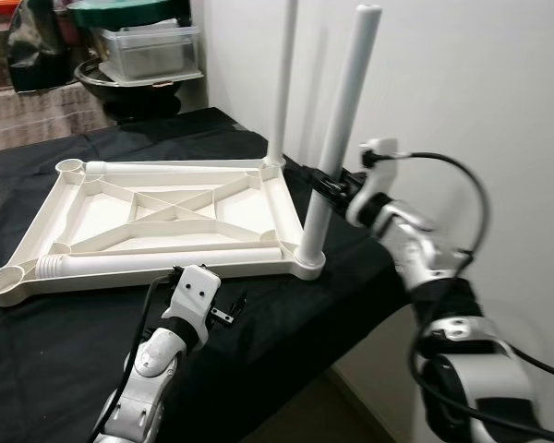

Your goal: Building children table

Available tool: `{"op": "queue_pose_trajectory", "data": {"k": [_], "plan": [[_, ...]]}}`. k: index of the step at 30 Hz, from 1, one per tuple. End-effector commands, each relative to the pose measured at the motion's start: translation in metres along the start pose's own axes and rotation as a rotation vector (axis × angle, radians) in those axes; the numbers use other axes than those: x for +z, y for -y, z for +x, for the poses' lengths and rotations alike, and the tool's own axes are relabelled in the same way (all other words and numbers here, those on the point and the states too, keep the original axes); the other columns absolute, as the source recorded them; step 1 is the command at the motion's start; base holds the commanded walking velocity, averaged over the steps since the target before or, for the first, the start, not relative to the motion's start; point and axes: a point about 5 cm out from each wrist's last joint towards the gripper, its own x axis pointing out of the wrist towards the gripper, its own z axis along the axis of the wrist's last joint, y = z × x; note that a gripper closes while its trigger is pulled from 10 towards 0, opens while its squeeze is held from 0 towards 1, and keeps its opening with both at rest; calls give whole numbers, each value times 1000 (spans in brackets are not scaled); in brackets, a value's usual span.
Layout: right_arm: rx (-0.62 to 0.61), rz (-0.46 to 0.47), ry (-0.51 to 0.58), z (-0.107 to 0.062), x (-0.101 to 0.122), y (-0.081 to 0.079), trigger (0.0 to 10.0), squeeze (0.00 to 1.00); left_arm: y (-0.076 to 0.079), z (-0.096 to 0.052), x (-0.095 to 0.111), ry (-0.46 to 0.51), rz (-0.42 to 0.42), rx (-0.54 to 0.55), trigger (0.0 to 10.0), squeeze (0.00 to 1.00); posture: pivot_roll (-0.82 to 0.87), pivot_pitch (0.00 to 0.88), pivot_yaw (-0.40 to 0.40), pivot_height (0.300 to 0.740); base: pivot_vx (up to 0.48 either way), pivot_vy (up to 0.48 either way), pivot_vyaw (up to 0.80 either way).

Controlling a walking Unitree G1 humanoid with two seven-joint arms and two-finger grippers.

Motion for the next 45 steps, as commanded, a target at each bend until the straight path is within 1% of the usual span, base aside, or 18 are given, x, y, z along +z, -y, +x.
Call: {"op": "queue_pose_trajectory", "data": {"k": [1,2,7,8,10,11,16,17,18,23,28,29,30,36,38,39,42,45], "plan": [[-390,67,-166,-13,-41,45,0,0,-3,-3,-3,-11,12,2,10000,0,105,0,-76,740,0,0,0],[-487,90,-173,-17,-47,49,0,0,-4,-3,-2,-10,13,3,10000,0,108,0,-77,740,0,0,0],[-381,111,-193,-24,-65,8,0,0,-3,-5,-3,-13,11,6,10000,0,109,0,-76,740,0,0,0],[-279,81,-208,-23,-66,-9,10000,0,-3,-5,-3,-15,10,6,10000,0,104,0,-76,740,0,0,0],[-170,84,-180,-22,-62,-19,10000,0,-3,-5,-4,-16,9,5,10000,0,99,0,-76,740,0,0,0],[-96,87,-157,-22,-59,-25,10000,1000,-2,-5,-4,-16,8,5,10000,0,99,0,-76,740,0,0,0],[-11,59,-121,-20,-44,-22,10000,1000,-2,-3,-3,-13,3,6,10000,0,94,0,-76,740,0,0,0],[54,28,-117,-18,-36,-19,10000,0,-2,-3,-3,-13,1,5,10000,0,93,0,-74,740,0,0,0],[54,28,-117,-18,-36,-19,10000,0,-2,-3,-3,-13,1,5,10000,0,93,0,-74,740,0,0,0],[430,-6,3,-20,5,2,10000,0,-2,-3,-4,-14,1,-2,10000,0,87,0,-68,740,0,0,0],[491,-38,-12,-21,2,14,9216,0,-2,-1,-1,-7,7,-5,10000,0,96,0,-73,740,0,0,0],[468,-40,-16,-19,0,15,4431,0,-2,-1,-1,-6,6,-4,10000,0,96,0,-73,740,0,0,0],[456,-35,-23,-18,-4,16,667,0,-2,-1,-1,-7,6,-3,10000,0,96,0,-73,740,0,0,0],[422,5,-41,-18,-17,13,0,0,-1,-3,-2,-10,5,-3,10000,0,109,0,-75,740,0,0,0],[234,104,-24,-12,-28,16,0,0,-3,-5,-3,-15,8,1,10000,0,106,0,-71,740,0,0,0],[234,104,-24,-12,-28,16,0,0,-3,-5,-3,-15,8,1,10000,0,106,0,-71,740,0,0,0],[-358,117,-107,-18,-69,38,0,0,-2,-3,-2,-13,7,2,10000,0,108,0,-72,740,0,0,0],[-521,43,-133,-27,-81,39,0,0,-1,-2,-1,-10,6,-1,10000,0,108,0,-78,740,0,0,0]]}}
